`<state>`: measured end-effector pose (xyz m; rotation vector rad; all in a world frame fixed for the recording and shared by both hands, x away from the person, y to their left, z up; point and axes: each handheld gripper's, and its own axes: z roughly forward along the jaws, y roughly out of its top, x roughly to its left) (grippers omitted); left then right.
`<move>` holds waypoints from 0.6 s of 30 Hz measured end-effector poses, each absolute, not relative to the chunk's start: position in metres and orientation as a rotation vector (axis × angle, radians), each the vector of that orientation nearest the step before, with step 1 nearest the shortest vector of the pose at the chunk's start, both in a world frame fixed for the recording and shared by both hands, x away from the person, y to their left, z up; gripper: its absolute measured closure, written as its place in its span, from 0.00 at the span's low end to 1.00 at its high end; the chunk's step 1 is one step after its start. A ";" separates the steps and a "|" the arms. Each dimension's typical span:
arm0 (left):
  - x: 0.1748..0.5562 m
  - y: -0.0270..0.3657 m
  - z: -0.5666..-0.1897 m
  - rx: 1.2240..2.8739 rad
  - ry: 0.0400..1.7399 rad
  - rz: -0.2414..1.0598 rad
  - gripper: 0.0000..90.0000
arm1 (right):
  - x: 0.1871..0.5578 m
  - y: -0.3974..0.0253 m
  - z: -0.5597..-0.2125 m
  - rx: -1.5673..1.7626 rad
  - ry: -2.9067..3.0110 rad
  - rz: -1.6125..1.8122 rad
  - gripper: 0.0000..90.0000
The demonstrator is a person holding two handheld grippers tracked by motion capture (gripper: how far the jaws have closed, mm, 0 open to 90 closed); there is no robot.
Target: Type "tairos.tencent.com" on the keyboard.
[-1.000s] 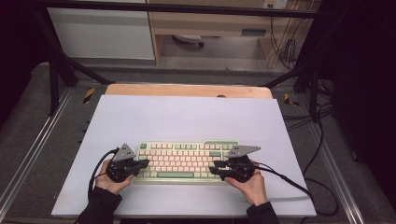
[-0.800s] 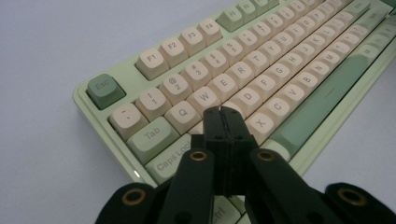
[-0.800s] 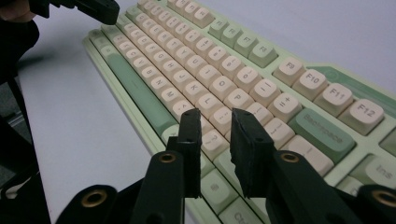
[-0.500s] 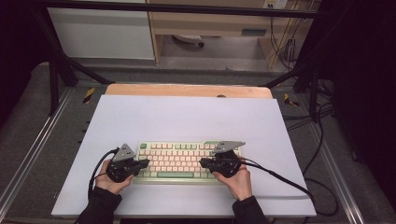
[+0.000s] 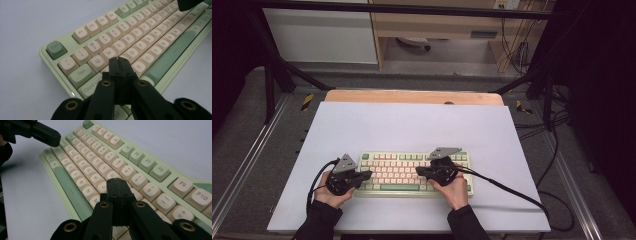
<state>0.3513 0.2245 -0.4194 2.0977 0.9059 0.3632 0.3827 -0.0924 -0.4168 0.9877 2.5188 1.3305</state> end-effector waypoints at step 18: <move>0.352 0.224 -0.420 2.100 0.905 0.362 1.00 | 0.398 -0.078 -0.429 1.012 2.515 1.286 1.00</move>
